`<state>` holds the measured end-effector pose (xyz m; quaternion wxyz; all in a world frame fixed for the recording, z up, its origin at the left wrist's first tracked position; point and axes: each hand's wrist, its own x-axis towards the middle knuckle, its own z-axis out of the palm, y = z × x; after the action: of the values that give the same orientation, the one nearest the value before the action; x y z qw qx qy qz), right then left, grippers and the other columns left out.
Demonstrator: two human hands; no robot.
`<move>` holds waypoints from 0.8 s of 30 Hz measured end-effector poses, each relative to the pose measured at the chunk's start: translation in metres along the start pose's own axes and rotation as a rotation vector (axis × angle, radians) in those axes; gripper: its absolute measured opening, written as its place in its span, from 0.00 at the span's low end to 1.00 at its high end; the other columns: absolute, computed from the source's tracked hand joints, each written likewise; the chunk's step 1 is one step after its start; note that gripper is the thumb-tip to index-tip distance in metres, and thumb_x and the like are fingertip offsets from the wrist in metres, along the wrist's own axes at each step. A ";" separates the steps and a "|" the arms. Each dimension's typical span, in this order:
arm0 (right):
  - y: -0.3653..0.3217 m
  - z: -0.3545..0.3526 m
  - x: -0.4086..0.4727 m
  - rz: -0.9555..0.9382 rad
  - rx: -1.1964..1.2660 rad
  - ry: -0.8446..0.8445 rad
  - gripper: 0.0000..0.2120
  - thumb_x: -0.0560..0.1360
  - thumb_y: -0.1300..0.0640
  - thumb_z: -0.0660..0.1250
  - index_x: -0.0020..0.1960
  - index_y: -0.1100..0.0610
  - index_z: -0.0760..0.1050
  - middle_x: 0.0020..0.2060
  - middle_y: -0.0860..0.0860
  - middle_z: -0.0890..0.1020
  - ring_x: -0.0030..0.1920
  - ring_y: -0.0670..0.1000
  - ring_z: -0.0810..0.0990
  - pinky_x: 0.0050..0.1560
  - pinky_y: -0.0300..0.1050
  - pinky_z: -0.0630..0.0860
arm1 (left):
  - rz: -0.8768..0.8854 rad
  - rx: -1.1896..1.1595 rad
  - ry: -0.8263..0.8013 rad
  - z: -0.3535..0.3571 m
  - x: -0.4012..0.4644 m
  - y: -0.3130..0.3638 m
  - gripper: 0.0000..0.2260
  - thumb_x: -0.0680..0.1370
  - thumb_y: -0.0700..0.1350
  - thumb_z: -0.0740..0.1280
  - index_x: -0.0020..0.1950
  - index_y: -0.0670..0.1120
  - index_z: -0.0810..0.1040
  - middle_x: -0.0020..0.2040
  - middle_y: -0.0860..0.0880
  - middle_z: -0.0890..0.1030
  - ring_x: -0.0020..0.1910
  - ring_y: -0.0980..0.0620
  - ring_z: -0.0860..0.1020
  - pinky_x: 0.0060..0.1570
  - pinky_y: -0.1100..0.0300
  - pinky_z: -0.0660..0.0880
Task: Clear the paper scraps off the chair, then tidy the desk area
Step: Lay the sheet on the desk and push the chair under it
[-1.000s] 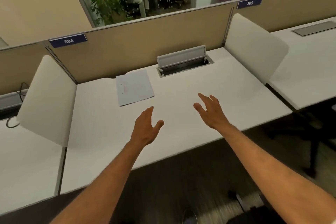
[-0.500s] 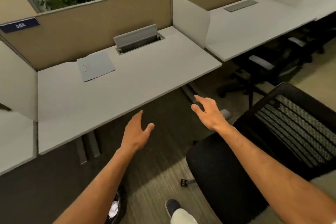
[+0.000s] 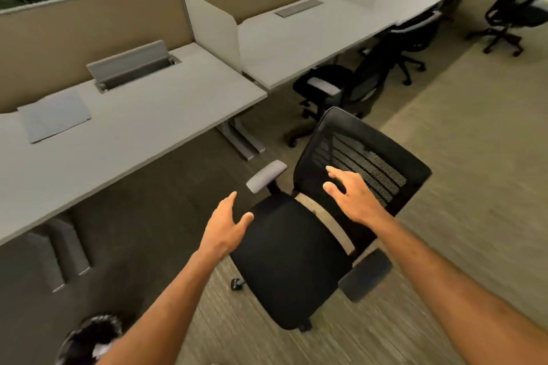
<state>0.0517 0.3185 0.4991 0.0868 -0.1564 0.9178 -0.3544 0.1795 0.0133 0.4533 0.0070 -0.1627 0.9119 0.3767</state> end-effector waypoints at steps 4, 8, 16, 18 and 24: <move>0.071 -0.075 -0.020 0.015 -0.058 0.045 0.25 0.78 0.42 0.62 0.73 0.48 0.67 0.64 0.48 0.77 0.70 0.50 0.67 0.68 0.44 0.62 | 0.065 -0.005 -0.012 0.067 0.007 0.079 0.34 0.79 0.57 0.67 0.80 0.47 0.59 0.78 0.47 0.65 0.76 0.49 0.63 0.71 0.55 0.61; 0.116 -0.135 -0.015 0.016 -0.088 0.033 0.25 0.79 0.44 0.62 0.74 0.49 0.67 0.67 0.50 0.75 0.71 0.51 0.65 0.72 0.51 0.61 | 0.069 -0.077 -0.019 0.121 0.019 0.146 0.34 0.78 0.58 0.67 0.79 0.49 0.59 0.78 0.49 0.65 0.76 0.51 0.63 0.71 0.55 0.62; 0.151 -0.197 0.075 -0.135 -0.165 -0.002 0.22 0.79 0.49 0.65 0.71 0.54 0.72 0.66 0.53 0.78 0.68 0.54 0.71 0.71 0.51 0.64 | 0.049 -0.183 -0.002 0.203 0.081 0.237 0.34 0.78 0.60 0.66 0.80 0.50 0.59 0.78 0.49 0.65 0.76 0.52 0.62 0.69 0.58 0.59; 0.154 -0.204 0.109 -0.180 -0.176 -0.030 0.21 0.78 0.49 0.65 0.70 0.53 0.73 0.66 0.52 0.77 0.69 0.53 0.70 0.71 0.46 0.62 | 0.017 -0.227 0.027 0.221 0.106 0.252 0.35 0.77 0.61 0.66 0.79 0.49 0.59 0.78 0.49 0.65 0.76 0.53 0.63 0.69 0.58 0.59; 0.166 -0.213 0.215 -0.260 -0.194 -0.182 0.21 0.79 0.49 0.65 0.71 0.52 0.72 0.68 0.51 0.75 0.71 0.50 0.67 0.67 0.37 0.56 | -0.115 -0.296 0.067 0.253 0.177 0.275 0.35 0.77 0.60 0.66 0.79 0.50 0.59 0.78 0.50 0.65 0.75 0.53 0.63 0.71 0.57 0.60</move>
<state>-0.2445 0.4929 0.5327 0.1073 -0.3129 0.9081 -0.2568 -0.0989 0.3181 0.4367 -0.0259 -0.2263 0.8354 0.5002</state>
